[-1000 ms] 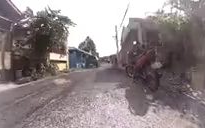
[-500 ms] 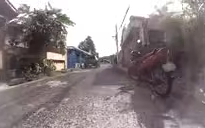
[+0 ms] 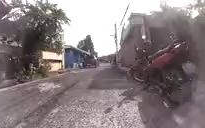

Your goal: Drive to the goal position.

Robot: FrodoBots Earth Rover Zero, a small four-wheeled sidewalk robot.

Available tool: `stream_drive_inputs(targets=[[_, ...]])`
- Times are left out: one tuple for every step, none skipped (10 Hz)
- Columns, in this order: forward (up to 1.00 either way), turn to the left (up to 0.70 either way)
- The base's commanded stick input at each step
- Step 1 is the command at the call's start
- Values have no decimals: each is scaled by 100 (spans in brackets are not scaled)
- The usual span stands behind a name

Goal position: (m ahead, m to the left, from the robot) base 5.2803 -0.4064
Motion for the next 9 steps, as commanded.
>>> stream_drive_inputs(targets=[[85, 0], [85, 0], [85, 0], [85, 0], [85, 0], [85, 0], [85, 0], [85, 0], [85, 0]])
